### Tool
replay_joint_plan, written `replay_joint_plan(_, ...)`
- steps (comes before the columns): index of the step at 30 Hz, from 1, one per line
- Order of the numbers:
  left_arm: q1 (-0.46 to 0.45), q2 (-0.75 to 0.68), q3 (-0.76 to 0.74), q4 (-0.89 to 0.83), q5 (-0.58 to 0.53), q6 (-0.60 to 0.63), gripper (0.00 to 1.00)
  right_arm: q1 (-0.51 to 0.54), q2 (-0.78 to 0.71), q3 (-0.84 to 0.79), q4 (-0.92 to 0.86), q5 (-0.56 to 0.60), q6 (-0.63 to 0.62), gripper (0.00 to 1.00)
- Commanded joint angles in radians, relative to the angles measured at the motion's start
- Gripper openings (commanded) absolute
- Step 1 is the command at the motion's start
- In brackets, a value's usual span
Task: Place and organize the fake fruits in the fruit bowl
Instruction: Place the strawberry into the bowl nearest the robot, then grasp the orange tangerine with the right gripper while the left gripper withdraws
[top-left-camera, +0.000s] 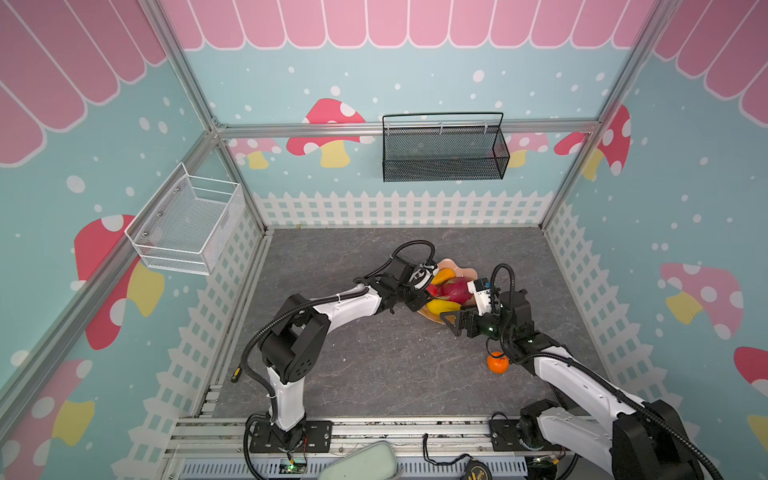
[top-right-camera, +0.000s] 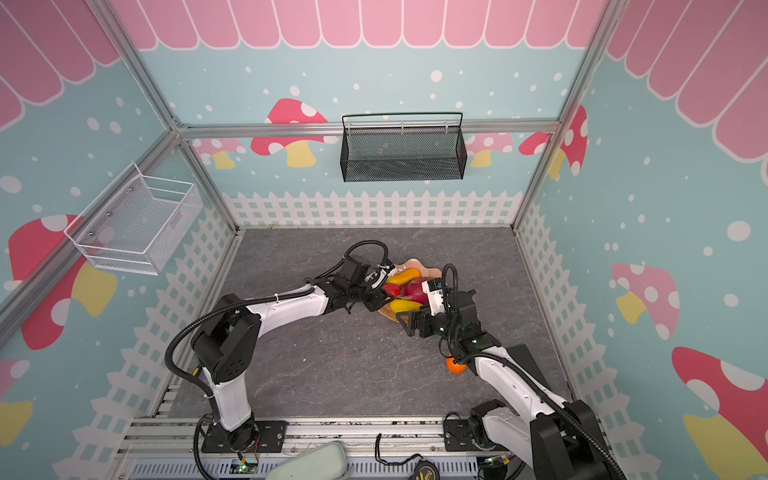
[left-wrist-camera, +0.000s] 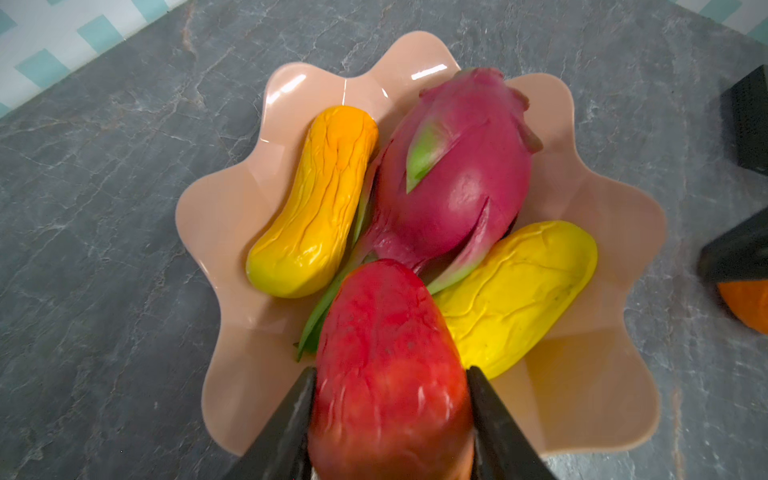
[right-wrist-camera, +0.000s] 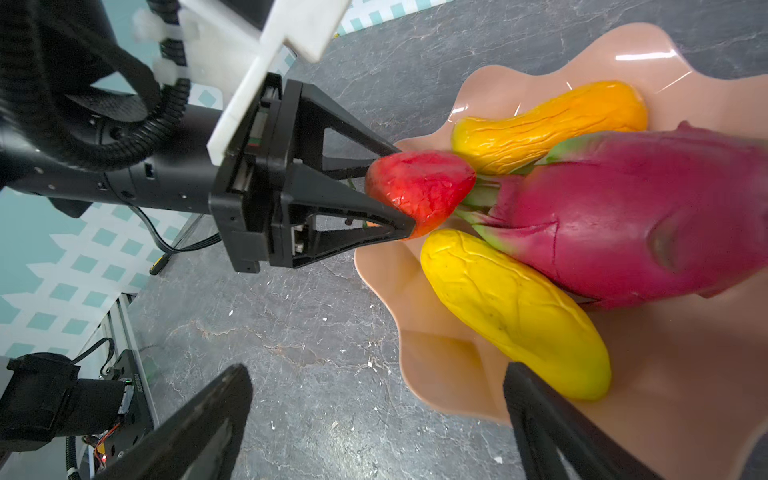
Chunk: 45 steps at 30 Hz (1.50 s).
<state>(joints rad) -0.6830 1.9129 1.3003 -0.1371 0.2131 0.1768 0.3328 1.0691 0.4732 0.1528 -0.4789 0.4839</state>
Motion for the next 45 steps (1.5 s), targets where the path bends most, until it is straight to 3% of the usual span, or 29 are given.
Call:
replay_joint_plan(1, -0.004, 0.027, 0.042, -0.013, -0.005, 0.039, 0.49, -0.008, 0.002, -0.005, -0.008, -0.006, 0.000, 0.98)
replay_joint_plan(25, -0.006, 0.025, 0.027, 0.009, -0.037, 0.074, 0.63, -0.015, 0.019, -0.011, -0.029, 0.037, 0.032, 0.98)
replay_joint_plan(29, -0.006, -0.032, 0.003, 0.044, 0.000, 0.062, 0.64, -0.023, -0.018, -0.011, -0.141, 0.209, 0.103, 0.98)
replay_joint_plan(31, -0.011, -0.081, -0.017, 0.067, 0.025, 0.056, 0.65, -0.023, -0.051, -0.007, -0.252, 0.361, 0.175, 0.98)
replay_joint_plan(34, -0.025, -0.162, -0.055, 0.095, 0.066, 0.060, 0.69, -0.023, -0.095, 0.024, -0.434, 0.494, 0.238, 0.98)
replay_joint_plan(40, -0.108, -0.297, -0.186, 0.125, 0.156, 0.094, 0.78, -0.020, -0.115, 0.030, -0.669, 0.588, 0.378, 0.97)
replay_joint_plan(43, -0.155, -0.365, -0.305, 0.206, 0.153, 0.095, 0.87, 0.014, -0.112, 0.034, -0.741, 0.630, 0.451, 0.95)
replay_joint_plan(45, -0.168, -0.402, -0.377, 0.270, 0.178, 0.077, 0.99, 0.052, -0.126, 0.034, -0.776, 0.682, 0.497, 0.96)
